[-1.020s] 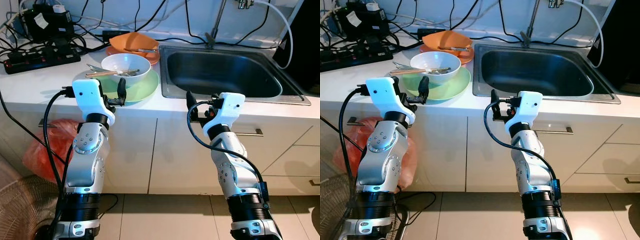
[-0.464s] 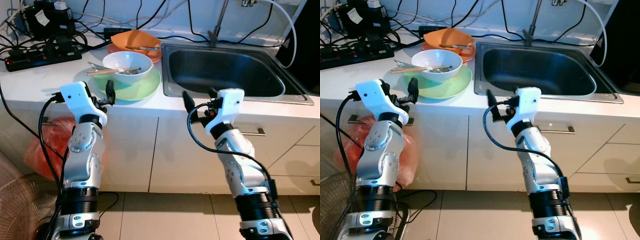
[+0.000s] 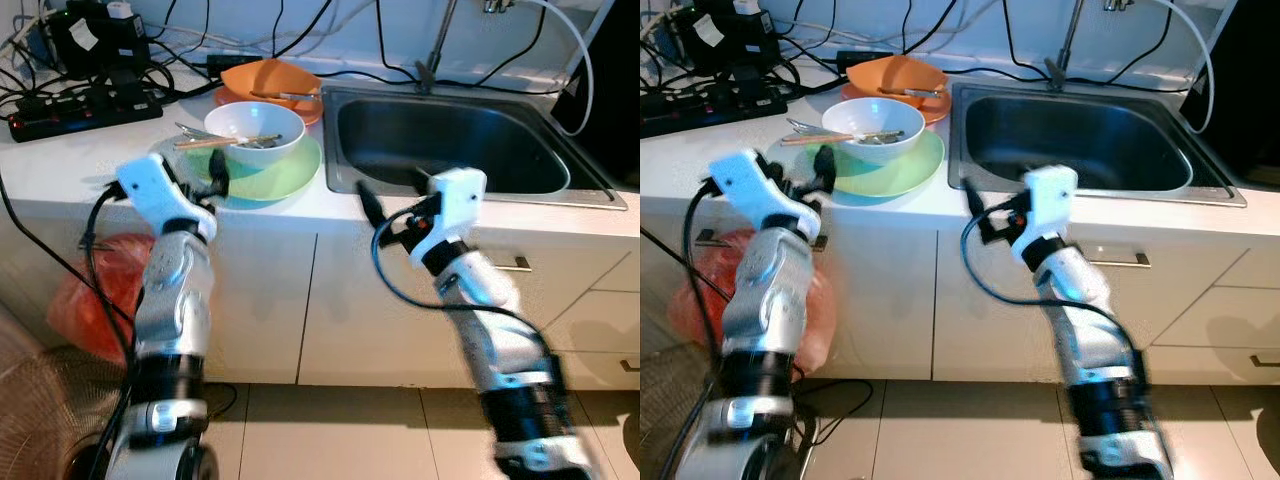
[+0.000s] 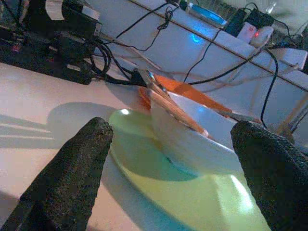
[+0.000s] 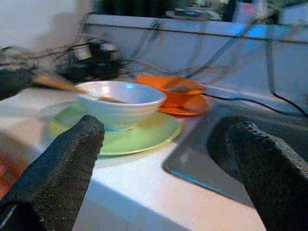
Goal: Kitchen organization
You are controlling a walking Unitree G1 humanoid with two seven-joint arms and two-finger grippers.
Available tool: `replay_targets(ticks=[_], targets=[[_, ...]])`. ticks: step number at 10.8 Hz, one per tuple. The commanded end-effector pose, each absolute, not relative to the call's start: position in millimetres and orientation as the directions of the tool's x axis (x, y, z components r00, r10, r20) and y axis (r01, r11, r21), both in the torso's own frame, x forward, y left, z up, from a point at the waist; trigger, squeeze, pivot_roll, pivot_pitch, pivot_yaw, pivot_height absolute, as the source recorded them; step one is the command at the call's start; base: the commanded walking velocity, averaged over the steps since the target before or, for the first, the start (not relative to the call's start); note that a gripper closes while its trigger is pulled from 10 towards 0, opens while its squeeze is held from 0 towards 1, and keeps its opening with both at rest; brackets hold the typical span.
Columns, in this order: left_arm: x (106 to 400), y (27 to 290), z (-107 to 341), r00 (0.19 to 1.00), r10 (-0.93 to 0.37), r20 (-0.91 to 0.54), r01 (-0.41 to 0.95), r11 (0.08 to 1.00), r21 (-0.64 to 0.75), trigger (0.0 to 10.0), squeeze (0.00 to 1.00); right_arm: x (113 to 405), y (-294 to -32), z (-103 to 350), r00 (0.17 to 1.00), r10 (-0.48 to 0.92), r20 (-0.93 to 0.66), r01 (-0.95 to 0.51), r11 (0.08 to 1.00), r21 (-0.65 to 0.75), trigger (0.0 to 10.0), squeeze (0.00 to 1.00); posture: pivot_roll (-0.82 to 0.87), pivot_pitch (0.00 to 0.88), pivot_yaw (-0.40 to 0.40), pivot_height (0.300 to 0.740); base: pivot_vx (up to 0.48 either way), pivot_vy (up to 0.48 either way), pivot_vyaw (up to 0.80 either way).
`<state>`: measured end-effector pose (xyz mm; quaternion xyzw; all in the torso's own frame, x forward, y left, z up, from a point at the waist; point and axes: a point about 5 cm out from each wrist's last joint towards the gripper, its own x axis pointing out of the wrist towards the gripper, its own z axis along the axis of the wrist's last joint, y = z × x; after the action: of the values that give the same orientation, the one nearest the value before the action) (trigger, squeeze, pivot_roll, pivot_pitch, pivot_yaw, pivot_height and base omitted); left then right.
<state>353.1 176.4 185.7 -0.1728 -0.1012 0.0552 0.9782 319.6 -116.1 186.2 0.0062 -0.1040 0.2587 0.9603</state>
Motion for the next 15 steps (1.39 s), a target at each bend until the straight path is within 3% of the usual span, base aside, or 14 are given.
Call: replay_targets(ticks=[1,3,8,9,10,11,12,15], targets=[[357,173,189,0.973,0.135,0.188,-0.059,0.929,-0.365,10.0,0.0,316,-121,186,0.837,0.516,0.182,-0.516,0.855,-0.049,10.0,0.0,-0.02,0.01,-0.071,0.74,0.0,0.0,0.0],[365,173,193,0.968,0.141,0.206,-0.049,0.917,-0.396,10.0,0.0,307,-133,175,0.846,0.516,0.132,-0.512,0.856,-0.065,10.0,0.0,-0.03,0.027,-0.075,0.74,0.0,0.0,0.0],[378,170,200,0.965,0.135,0.226,-0.023,0.899,-0.437,10.0,0.0,282,-127,172,0.77,0.634,0.069,-0.631,0.773,-0.066,10.0,0.0,-0.07,0.059,-0.061,0.74,0.0,0.0,0.0],[378,171,200,0.963,0.137,0.233,-0.022,0.897,-0.441,9.6,0.0,279,-126,170,0.771,0.634,0.058,-0.63,0.773,-0.066,10.0,0.0,-0.07,0.063,-0.061,0.74,0.0,0.0,0.0],[379,172,201,0.96,0.148,0.239,-0.026,0.893,-0.448,3.3,0.0,277,-125,169,0.768,0.638,0.049,-0.635,0.769,-0.067,10.0,0.0,-0.07,0.066,-0.062,0.74,0.0,0.0,0.0],[379,173,201,0.958,0.155,0.243,-0.029,0.891,-0.454,0.5,0.0,276,-124,169,0.766,0.641,0.045,-0.638,0.767,-0.065,10.0,0.0,-0.08,0.069,-0.062,0.74,0.0,0.0,0.0],[379,175,202,0.953,0.162,0.255,-0.024,0.882,-0.471,0.0,0.0,272,-123,167,0.745,0.667,0.031,-0.665,0.745,-0.056,10.0,0.0,-0.08,0.069,-0.062,0.74,0.0,0.0,0.0],[380,177,206,0.947,0.169,0.274,-0.016,0.875,-0.484,0.0,0.0,269,-122,163,0.73,0.683,0.013,-0.682,0.73,-0.048,10.0,0.0,-0.08,0.07,-0.062,0.74,0.0,0.0,0.0]])
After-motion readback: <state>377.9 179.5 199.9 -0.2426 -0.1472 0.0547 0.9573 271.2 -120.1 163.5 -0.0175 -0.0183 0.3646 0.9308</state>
